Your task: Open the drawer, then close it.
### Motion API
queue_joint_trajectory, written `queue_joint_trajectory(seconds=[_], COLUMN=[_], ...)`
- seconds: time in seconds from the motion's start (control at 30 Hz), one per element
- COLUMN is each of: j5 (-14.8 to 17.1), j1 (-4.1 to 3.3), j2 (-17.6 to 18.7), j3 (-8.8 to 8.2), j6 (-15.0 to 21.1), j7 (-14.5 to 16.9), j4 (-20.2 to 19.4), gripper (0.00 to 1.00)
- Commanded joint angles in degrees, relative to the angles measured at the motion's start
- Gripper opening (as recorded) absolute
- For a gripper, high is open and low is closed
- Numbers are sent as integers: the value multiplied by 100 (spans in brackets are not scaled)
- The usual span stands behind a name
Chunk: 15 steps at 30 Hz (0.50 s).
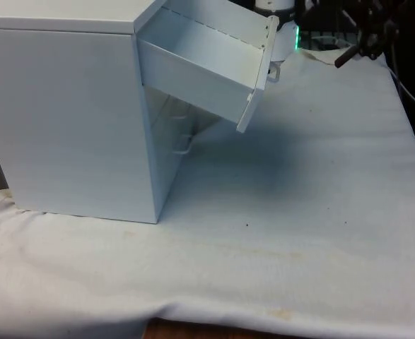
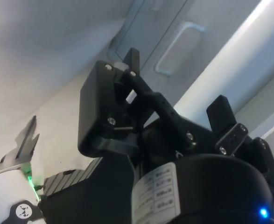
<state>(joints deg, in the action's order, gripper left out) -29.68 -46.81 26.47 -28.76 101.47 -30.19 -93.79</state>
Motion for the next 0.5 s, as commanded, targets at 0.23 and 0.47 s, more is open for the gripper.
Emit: queue_joint_trajectory(seconds=[0.23, 0.47], j5=[6, 86], j1=[6, 74], j2=[52, 34], j3=[40, 46], j6=[-92, 57], j7=[-23, -17], j4=[86, 6], gripper=[100, 100])
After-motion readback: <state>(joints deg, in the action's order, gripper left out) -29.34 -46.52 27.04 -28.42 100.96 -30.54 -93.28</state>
